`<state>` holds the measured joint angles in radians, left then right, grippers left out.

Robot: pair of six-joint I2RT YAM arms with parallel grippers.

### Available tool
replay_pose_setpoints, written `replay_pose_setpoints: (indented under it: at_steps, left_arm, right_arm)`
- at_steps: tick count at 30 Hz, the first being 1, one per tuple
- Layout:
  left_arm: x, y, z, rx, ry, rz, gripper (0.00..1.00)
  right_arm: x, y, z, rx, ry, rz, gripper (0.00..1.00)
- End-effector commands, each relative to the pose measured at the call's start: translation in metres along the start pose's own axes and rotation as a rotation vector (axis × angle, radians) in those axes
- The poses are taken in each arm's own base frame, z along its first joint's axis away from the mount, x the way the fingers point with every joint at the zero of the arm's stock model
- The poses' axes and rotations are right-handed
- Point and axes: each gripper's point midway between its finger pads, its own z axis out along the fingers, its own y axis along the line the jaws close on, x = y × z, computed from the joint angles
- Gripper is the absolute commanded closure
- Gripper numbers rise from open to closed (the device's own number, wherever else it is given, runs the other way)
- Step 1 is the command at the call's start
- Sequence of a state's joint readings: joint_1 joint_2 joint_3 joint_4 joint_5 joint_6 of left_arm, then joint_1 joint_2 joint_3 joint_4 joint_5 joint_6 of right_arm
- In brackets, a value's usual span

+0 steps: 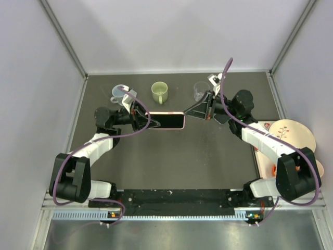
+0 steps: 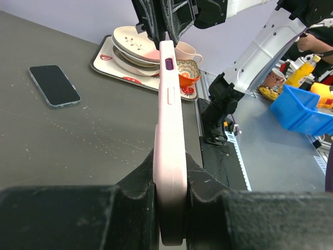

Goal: Take the phone out of the phone case
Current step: Remove the phone case from the phone.

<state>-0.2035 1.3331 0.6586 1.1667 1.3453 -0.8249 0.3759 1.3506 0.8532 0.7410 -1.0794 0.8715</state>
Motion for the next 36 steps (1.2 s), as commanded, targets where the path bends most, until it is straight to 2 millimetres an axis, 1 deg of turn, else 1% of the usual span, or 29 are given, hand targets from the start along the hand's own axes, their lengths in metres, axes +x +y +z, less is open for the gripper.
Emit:
replay_pose_setpoints:
  at_steps: [1,5,8,23,24,27,31,36]
  left_arm:
    - [-0.0155,-0.0247,0.0065,0.076,-0.005,0.182,1.0]
    - [-0.0157,-0.0245,0.0066,0.076,-0.006,0.182,1.0]
    - [-0.0158,-0.0255,0.0065,0.079,-0.005,0.186,1.0]
    - [-0.0149,-0.0263,0.0067,0.083,-0.005,0.187,1.0]
    - [-0.0148,-0.0257,0.0067,0.082,-0.005,0.184,1.0]
    - [-0.0147,-0.0258,0.0067,0.083,-0.005,0.187,1.0]
    - [-0.0148,-0.0272,0.0069,0.086,-0.007,0.193,1.0]
    - [-0.0142,-0.0263,0.007,0.085,-0.007,0.188,1.0]
  right_arm:
    - [-0.0233,-0.0192,0.002,0.098,-0.084,-0.037,0.94]
    - [-0.0229,-0.0271,0.0013,0.127,-0.09,-0.043,0.92]
    - [-0.0233,-0.0278,0.0014,0.126,-0.089,-0.038,0.89]
    - [-0.0304,-0.0284,-0.0022,0.129,-0.116,0.009,0.88]
    - [-0.0324,-0.0263,-0.0028,0.118,-0.123,-0.001,0.88]
    - [-0.0313,-0.0235,-0.0023,0.094,-0.115,0.006,0.96]
    - [-0.0303,-0.0237,-0.0019,0.089,-0.113,0.022,0.97]
    - [-0.0303,-0.0252,-0.0028,0.105,-0.114,0.006,0.96]
